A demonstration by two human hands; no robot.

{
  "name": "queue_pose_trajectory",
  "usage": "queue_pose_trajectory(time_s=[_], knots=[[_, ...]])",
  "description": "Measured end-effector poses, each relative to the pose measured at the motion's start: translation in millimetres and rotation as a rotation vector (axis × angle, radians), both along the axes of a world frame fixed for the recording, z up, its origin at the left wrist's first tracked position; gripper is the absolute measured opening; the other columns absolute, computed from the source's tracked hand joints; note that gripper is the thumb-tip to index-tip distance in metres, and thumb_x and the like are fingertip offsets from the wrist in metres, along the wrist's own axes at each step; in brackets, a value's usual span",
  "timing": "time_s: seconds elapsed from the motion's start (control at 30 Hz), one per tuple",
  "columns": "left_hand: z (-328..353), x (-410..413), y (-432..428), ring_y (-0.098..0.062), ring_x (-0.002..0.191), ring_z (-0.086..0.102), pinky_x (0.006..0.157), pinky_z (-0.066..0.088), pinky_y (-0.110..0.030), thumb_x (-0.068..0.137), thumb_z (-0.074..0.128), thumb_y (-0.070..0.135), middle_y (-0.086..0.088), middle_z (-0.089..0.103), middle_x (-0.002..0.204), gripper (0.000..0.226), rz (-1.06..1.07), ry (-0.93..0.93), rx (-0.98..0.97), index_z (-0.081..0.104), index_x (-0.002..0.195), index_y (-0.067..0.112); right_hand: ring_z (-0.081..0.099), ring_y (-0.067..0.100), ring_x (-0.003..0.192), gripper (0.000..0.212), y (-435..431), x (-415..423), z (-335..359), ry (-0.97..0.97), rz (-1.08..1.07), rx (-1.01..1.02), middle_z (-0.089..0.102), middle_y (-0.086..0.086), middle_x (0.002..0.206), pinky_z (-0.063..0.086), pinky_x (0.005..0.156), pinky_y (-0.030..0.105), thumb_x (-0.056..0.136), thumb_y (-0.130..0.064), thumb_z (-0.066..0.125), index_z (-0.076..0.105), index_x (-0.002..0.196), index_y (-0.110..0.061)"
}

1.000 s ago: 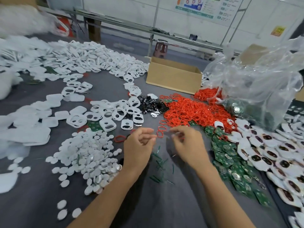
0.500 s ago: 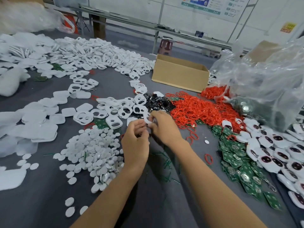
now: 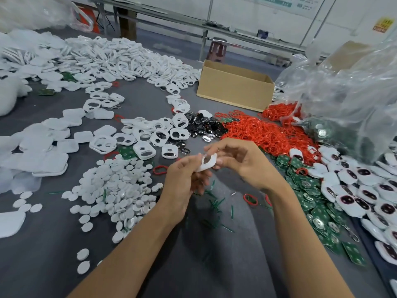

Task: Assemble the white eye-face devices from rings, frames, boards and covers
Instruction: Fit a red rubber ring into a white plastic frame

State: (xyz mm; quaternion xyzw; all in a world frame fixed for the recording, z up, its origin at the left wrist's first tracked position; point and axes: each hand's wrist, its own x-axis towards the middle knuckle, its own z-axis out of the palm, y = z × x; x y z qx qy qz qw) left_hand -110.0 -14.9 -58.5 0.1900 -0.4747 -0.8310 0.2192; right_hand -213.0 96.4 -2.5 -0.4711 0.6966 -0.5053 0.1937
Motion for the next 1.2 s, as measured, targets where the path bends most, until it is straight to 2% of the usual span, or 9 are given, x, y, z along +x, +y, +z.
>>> queue_pose_trajectory(time_s=[0.13, 0.23, 0.37, 0.47, 0.63, 0.77, 0.93, 1.03, 1.2], knots=[[2, -2, -6, -0.013, 0.05, 0.064, 0.048, 0.052, -0.021, 0.096, 0.054, 0.007, -0.01, 0.066, 0.066, 0.01, 0.084, 0.072, 0.17, 0.06, 0.09, 0.003, 0.064, 0.018, 0.07, 0.027, -5, -9, -11, 0.2, -0.294, -0.032, 0.07, 0.002, 0.096, 0.052, 0.069, 0.032, 0.087, 0.007, 0.06, 0.068, 0.105, -0.011], [1, -3, -8, -0.021, 0.07, 0.073, 0.059, 0.057, -0.023, 0.096, 0.055, 0.006, -0.012, 0.072, 0.078, 0.004, 0.12, 0.115, 0.226, 0.055, 0.094, 0.002, 0.064, 0.013, 0.072, 0.011, -11, -14, -26, 0.392, -0.488, 0.093, 0.072, -0.002, 0.084, 0.052, 0.074, 0.03, 0.081, -0.01, 0.071, 0.073, 0.091, -0.013], [-2, -4, -7, -0.024, 0.084, 0.074, 0.065, 0.058, -0.024, 0.096, 0.053, 0.002, -0.012, 0.074, 0.094, 0.005, 0.14, 0.134, 0.173, 0.056, 0.1, 0.004, 0.063, 0.023, 0.08, 0.017, -18, -11, -48, 0.542, -0.488, 0.339, 0.072, 0.004, 0.085, 0.05, 0.076, 0.037, 0.078, -0.027, 0.074, 0.073, 0.089, -0.014], [-5, -4, -8, -0.026, 0.096, 0.071, 0.073, 0.059, -0.025, 0.096, 0.053, 0.0, -0.017, 0.07, 0.109, 0.022, 0.146, 0.088, 0.109, 0.06, 0.116, 0.0, 0.065, 0.027, 0.089, 0.012, -21, -12, -53, 0.575, -0.51, 0.366, 0.073, 0.006, 0.092, 0.05, 0.081, 0.037, 0.084, -0.021, 0.068, 0.074, 0.092, -0.015], [-7, -5, -8, -0.025, 0.096, 0.071, 0.072, 0.059, -0.026, 0.093, 0.054, -0.005, -0.016, 0.072, 0.101, 0.016, 0.18, 0.032, 0.088, 0.065, 0.101, 0.003, 0.067, 0.017, 0.074, 0.014, -16, -12, -41, 0.296, -0.491, 0.168, 0.074, 0.007, 0.082, 0.054, 0.078, 0.036, 0.088, -0.005, 0.061, 0.074, 0.092, -0.007], [-9, -6, -6, -0.025, 0.087, 0.073, 0.068, 0.059, -0.03, 0.092, 0.054, -0.008, -0.013, 0.07, 0.104, 0.033, 0.223, 0.019, -0.001, 0.056, 0.115, 0.016, 0.062, 0.006, 0.062, 0.017, -14, -8, -27, 0.046, -0.347, -0.024, 0.071, 0.004, 0.074, 0.053, 0.063, 0.021, 0.091, 0.003, 0.057, 0.069, 0.094, -0.009], [-7, -2, -2, -0.032, 0.093, 0.07, 0.062, 0.057, -0.029, 0.09, 0.055, -0.007, -0.008, 0.072, 0.103, 0.042, 0.206, 0.034, -0.152, 0.075, 0.092, 0.03, 0.069, 0.024, 0.082, 0.021, -15, 0, -16, 0.085, -0.224, -0.061, 0.073, 0.012, 0.087, 0.056, 0.074, 0.035, 0.088, 0.005, 0.061, 0.069, 0.094, -0.013], [-2, 1, 0, -0.03, 0.089, 0.071, 0.063, 0.059, -0.029, 0.089, 0.064, 0.0, -0.007, 0.075, 0.092, 0.027, 0.195, 0.08, -0.15, 0.077, 0.088, 0.025, 0.066, 0.013, 0.075, 0.016, -15, 3, -14, 0.118, -0.199, -0.064, 0.07, 0.002, 0.081, 0.056, 0.074, 0.035, 0.084, 0.006, 0.066, 0.07, 0.094, -0.006], [-1, 0, 0, -0.027, 0.089, 0.072, 0.062, 0.059, -0.027, 0.085, 0.069, 0.0, -0.008, 0.07, 0.109, 0.015, 0.23, 0.112, -0.126, 0.075, 0.085, 0.014, 0.063, 0.0, 0.065, 0.014, -15, 5, -12, 0.17, -0.258, -0.061, 0.069, -0.001, 0.072, 0.051, 0.066, 0.02, 0.08, 0.005, 0.07, 0.069, 0.088, -0.007]])
